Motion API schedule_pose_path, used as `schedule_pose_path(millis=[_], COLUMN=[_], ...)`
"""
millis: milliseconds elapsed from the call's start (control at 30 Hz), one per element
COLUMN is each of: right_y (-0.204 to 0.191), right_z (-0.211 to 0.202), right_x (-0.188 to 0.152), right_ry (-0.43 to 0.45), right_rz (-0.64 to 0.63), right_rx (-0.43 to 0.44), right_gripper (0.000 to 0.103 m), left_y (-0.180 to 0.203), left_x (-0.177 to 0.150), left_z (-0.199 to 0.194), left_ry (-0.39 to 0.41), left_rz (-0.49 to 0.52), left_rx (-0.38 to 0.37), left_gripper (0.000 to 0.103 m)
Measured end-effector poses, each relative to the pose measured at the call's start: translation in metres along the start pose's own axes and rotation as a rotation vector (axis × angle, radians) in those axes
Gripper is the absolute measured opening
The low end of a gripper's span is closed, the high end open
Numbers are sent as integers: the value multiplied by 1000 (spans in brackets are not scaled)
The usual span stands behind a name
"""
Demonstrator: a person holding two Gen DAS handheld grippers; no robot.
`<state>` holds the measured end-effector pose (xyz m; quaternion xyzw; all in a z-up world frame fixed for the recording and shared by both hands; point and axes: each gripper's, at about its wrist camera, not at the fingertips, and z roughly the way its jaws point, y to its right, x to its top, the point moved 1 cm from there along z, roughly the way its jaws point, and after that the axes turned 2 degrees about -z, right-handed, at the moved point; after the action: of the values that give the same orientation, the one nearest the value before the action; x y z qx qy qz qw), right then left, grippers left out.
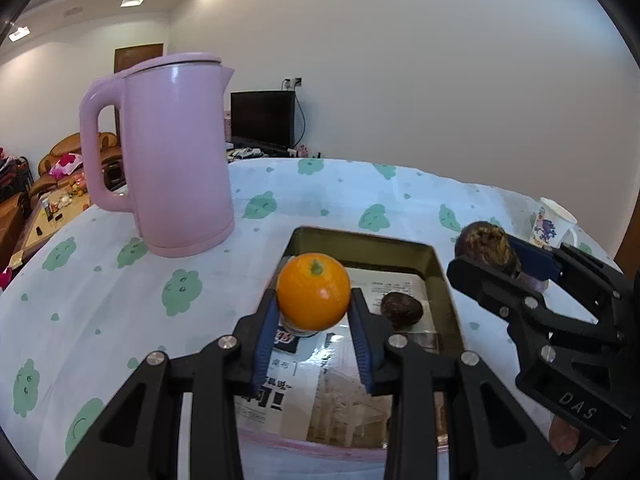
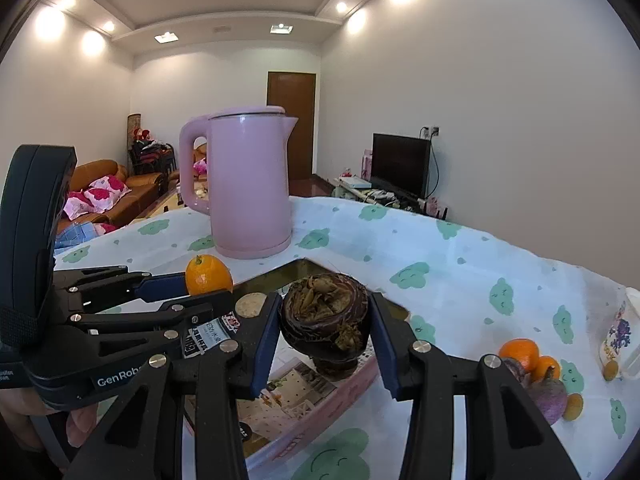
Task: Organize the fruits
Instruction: 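Lower the orange into the pink tin and open the left tool while the right tool releases the chestnut there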
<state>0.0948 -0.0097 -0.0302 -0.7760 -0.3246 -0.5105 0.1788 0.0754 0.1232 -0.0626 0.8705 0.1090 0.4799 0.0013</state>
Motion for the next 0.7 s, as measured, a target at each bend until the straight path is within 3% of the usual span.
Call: schedule_pose_path(millis=[700], right_y=[-12], right_z=[27], right_x=[-11], right_ry=[-122], right_rz=[-29], right_rx=[51], right_gripper=[45], left_y=[-7], left_x=[-9], left_z=[15], left_ry=[-85], left_rz=[15], left_rx=[12], left_gripper=[36])
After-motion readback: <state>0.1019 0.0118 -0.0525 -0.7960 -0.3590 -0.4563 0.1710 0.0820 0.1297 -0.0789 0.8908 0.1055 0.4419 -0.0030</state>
